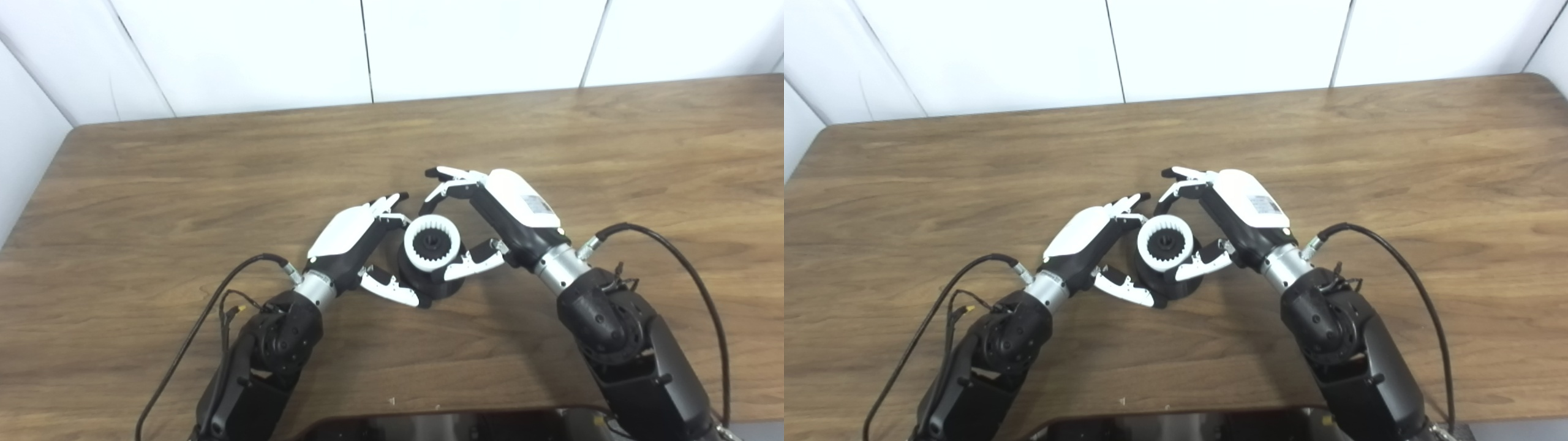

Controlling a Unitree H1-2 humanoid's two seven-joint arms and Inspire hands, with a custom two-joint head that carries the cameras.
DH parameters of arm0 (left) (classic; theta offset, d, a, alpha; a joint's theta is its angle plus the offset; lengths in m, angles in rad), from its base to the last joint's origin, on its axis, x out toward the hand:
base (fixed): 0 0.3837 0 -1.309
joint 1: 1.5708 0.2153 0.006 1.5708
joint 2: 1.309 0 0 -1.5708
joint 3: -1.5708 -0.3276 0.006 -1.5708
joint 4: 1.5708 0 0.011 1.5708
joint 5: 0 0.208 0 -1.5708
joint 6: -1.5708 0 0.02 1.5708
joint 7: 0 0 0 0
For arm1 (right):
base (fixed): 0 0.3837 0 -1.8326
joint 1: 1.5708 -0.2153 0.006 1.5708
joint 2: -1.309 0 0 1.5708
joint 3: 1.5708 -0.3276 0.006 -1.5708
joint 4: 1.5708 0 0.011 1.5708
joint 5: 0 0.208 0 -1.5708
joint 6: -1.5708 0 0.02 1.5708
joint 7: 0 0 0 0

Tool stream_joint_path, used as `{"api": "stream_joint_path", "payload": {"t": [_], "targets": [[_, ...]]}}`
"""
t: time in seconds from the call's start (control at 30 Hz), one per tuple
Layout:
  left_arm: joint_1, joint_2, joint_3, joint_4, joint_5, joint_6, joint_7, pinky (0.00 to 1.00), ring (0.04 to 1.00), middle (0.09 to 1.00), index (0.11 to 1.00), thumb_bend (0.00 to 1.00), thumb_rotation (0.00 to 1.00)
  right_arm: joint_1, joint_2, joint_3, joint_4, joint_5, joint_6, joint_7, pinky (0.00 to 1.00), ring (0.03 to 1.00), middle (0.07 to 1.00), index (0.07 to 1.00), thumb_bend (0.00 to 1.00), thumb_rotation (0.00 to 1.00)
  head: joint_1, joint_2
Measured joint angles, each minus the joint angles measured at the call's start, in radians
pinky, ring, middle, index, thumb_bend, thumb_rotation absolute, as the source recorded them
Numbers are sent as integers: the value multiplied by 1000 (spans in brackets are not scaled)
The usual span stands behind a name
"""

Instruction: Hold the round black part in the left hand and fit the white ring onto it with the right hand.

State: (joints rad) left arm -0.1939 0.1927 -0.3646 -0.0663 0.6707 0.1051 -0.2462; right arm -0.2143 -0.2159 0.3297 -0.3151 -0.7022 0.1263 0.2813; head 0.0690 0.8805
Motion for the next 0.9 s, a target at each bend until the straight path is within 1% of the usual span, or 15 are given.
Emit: {"api": "stream_joint_path", "payload": {"t": [0.2, 0.3, 0.53, 0.9], "targets": [[0, -1, 0, -1, 4, 5, 2, 1000, 1000, 1000, 610, 985, 356, -39, -14, 16, 6, -26, 1, 34, 881, 856, 880, 495, 520, 156, 0, 5], [0, -2, 1, -1, 6, 7, 2, 1000, 1000, 1000, 609, 986, 358, -41, -18, 16, 6, -26, 1, 41, 868, 854, 879, 495, 521, 156, -2, 5], [0, -2, 4, -1, 5, 7, 0, 1000, 1000, 1000, 609, 993, 369, -35, -19, 8, 8, -20, 2, 41, 879, 851, 874, 495, 521, 154, 0, 8], [0, 0, 6, -2, -4, 6, -9, 1000, 1000, 1000, 611, 992, 364, 2, -16, -7, 29, 4, -21, -15, 892, 855, 873, 495, 520, 155, -2, 9]]}}
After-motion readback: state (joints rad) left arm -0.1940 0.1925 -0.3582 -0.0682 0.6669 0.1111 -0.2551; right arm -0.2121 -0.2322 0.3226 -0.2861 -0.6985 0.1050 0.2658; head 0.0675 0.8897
